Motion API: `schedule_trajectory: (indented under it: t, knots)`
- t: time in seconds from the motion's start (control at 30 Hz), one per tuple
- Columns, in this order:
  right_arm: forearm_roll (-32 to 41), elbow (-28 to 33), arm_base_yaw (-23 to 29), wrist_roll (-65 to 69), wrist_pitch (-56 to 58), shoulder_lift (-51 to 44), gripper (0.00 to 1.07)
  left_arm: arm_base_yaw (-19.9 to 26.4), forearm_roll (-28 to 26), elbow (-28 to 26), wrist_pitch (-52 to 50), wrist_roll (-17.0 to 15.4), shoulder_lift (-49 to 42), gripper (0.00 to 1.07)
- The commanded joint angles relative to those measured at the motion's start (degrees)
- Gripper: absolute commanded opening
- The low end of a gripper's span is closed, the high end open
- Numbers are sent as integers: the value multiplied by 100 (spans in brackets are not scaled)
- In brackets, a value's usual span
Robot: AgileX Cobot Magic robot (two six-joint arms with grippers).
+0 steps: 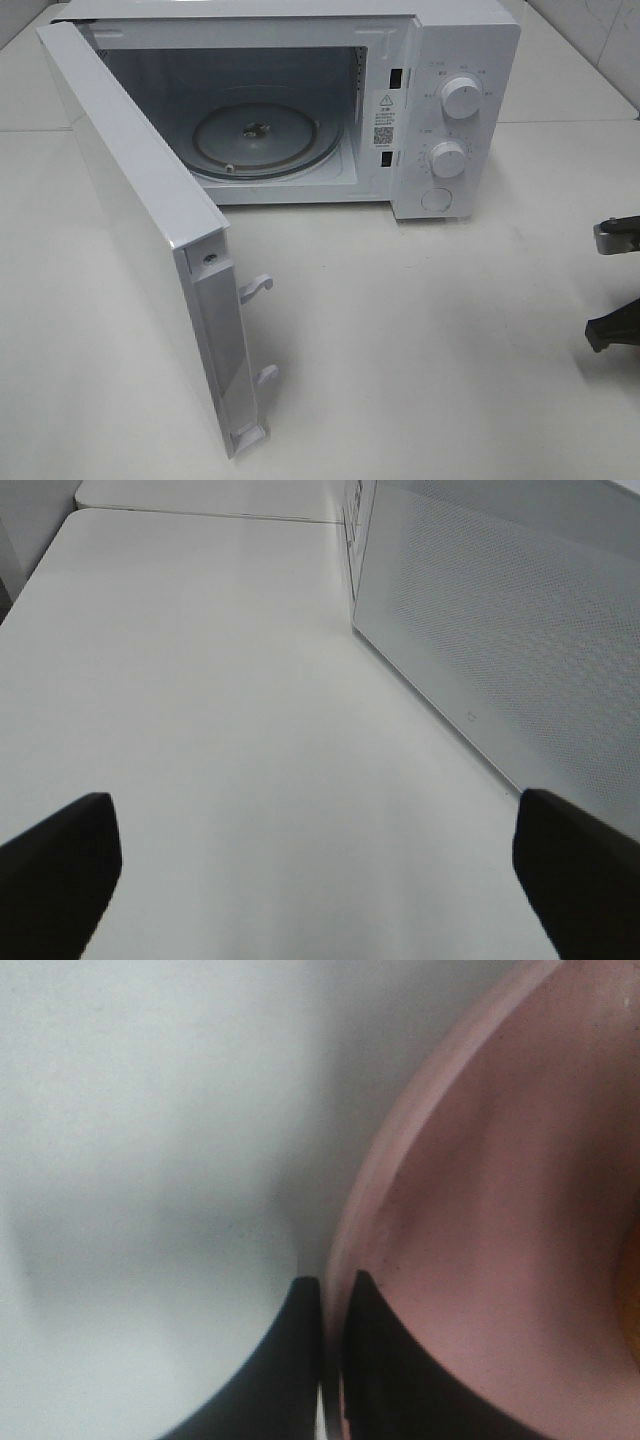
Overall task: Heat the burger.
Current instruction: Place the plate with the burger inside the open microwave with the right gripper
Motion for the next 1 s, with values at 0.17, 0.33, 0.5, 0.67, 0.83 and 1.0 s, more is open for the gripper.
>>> schedule_trajectory:
  t: [0.17,0.33,0.5,0.67,0.83,1.0]
  knots:
    - [-218,46,579,321,286,0,0,-29,-52,0,-80,-40,-92,100]
    - [-567,46,900,676,464,-34,0,-29,-52,0,-80,-40,-92,100]
    - [-951,46,1169,945,613,-235,0,-29,-52,0,-80,-40,-92,100]
    - [-1146,46,1335,1054,865,-504,0,-29,-52,0,-80,-40,-92,100]
    - [-1243,46,1513,1071,1117,-751,0,-29,-52,0,-80,-40,-92,100]
    - [-1375,46,1707,1094,1409,-974,0,-29,-52,0,-80,-40,-92,100]
